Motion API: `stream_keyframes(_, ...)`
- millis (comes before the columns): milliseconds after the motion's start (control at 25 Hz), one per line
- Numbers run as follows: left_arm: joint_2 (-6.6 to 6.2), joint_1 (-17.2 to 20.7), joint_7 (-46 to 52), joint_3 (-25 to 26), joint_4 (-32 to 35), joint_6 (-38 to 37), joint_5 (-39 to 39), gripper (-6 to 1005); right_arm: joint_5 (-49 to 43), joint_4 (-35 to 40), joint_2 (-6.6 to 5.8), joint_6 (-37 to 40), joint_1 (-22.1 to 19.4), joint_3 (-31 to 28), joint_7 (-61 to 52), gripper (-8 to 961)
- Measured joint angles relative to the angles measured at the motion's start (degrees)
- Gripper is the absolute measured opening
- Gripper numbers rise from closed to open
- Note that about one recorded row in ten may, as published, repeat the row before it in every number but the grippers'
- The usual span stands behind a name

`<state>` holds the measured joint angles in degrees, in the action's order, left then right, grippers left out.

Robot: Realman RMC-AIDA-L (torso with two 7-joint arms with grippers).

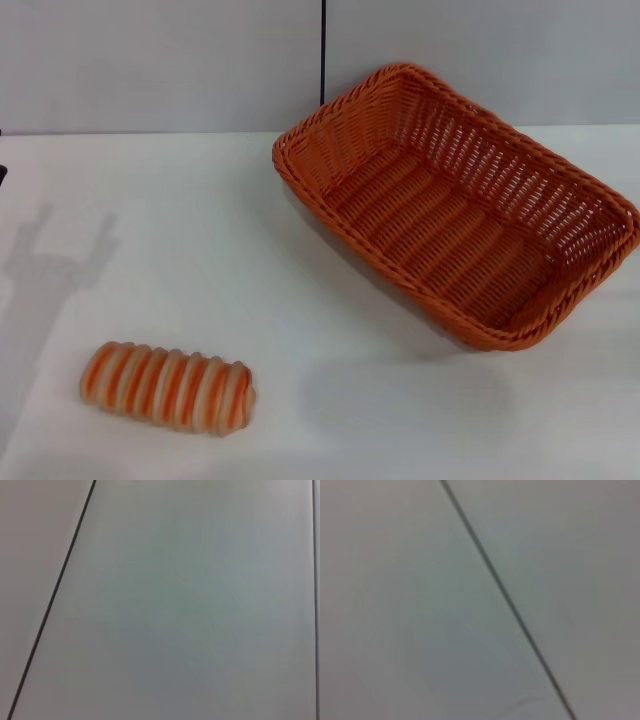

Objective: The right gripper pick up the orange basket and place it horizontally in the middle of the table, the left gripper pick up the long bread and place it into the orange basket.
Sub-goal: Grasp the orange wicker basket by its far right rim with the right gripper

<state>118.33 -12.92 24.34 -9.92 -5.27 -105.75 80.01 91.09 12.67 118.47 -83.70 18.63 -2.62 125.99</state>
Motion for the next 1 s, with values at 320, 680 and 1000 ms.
stream_keyframes(320, 0.03, -0.69, -0.01, -0.01, 0.0, 0.19, -0.21, 844, -0.07, 11.4, -0.07, -7.84, 0.35, 8.91, -12.5, 430)
stream_keyframes(680, -0.06, -1.47, 0.42, -0.17, 0.0, 0.37, 0.05, 844, -0.08, 30.77, -2.47, -15.37, 1.04, 21.47, -32.11, 429)
stream_keyframes(1000, -0.01, -2.55, 0.44, -0.53, 0.0, 0.06, 0.16, 844, -0.4, 51.59, -5.1, -16.77, 0.44, 39.65, -48.4, 429)
